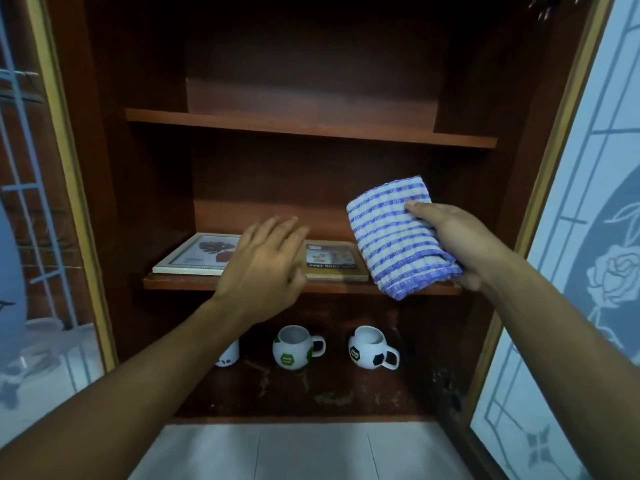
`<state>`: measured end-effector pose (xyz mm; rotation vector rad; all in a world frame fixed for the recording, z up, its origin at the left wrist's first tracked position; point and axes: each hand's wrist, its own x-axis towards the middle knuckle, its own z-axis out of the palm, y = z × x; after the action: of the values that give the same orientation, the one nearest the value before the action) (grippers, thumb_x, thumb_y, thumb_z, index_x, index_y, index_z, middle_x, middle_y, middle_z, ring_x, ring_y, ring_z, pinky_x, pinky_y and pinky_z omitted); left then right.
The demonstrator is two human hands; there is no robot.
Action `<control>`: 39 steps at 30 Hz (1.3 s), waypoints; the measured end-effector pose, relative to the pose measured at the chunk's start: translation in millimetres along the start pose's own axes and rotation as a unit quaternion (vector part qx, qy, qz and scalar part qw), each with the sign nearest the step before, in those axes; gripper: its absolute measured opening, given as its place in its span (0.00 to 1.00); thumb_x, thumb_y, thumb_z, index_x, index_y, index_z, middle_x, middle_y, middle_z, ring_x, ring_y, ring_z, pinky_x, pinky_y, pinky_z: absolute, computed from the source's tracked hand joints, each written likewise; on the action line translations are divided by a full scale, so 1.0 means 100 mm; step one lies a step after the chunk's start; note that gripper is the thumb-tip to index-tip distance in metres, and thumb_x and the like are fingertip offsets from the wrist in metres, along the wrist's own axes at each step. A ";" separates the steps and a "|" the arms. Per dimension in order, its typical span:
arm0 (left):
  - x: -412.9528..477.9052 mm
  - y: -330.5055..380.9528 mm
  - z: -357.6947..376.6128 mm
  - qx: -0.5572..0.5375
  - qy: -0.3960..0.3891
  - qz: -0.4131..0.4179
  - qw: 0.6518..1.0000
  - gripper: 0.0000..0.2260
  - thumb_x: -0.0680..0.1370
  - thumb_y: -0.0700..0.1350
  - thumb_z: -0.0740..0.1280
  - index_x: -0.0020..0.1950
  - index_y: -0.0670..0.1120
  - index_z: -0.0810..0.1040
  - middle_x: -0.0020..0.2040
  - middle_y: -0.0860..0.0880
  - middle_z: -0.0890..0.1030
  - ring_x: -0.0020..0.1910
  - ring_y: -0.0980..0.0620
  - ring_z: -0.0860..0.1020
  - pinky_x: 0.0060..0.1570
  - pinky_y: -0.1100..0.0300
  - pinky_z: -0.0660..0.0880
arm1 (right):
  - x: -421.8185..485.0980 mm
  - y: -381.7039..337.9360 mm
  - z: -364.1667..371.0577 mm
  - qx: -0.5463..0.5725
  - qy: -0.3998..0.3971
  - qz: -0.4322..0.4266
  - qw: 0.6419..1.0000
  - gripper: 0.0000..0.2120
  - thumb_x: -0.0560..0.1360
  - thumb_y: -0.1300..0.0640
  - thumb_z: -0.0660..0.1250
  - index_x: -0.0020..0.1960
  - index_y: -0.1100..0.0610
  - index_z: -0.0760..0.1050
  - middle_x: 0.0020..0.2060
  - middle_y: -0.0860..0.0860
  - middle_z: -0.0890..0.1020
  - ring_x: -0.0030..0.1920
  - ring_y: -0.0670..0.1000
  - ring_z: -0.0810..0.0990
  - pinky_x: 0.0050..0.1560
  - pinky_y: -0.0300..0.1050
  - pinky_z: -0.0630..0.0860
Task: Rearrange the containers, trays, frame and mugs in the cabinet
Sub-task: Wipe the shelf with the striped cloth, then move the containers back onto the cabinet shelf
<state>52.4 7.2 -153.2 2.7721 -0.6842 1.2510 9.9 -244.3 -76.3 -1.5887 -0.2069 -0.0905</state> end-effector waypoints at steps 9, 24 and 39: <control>-0.35 0.21 0.01 0.005 -0.041 -0.028 0.999 0.28 0.70 0.52 0.60 0.69 0.43 0.72 0.69 0.43 0.73 0.69 0.41 0.69 0.66 0.44 0.64 | -0.17 0.52 -0.12 -0.004 0.021 0.039 0.999 0.14 0.81 0.52 0.61 0.58 0.61 0.78 0.46 0.58 0.86 0.43 0.56 0.86 0.40 0.46 0.81; -0.78 0.35 0.26 -0.037 -0.083 -0.026 0.996 0.28 0.72 0.55 0.57 0.68 0.43 0.74 0.68 0.42 0.74 0.69 0.41 0.70 0.67 0.43 0.63 | -0.63 2.39 -0.34 -0.026 0.123 0.272 0.954 0.13 0.81 0.54 0.60 0.57 0.62 0.76 0.43 0.62 0.85 0.44 0.63 0.85 0.50 0.56 0.80; -0.86 0.42 0.22 -0.038 -0.100 -0.032 0.994 0.27 0.73 0.54 0.59 0.68 0.43 0.74 0.68 0.41 0.74 0.69 0.40 0.70 0.68 0.42 0.63 | -0.71 3.11 -0.56 -0.075 0.115 0.369 0.919 0.17 0.82 0.50 0.60 0.64 0.60 0.72 0.50 0.61 0.84 0.48 0.61 0.85 0.57 0.61 0.79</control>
<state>1.6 -2.4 -236.4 2.8558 -0.6331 0.9240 3.1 -310.2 -393.5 -1.6978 0.6016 0.3015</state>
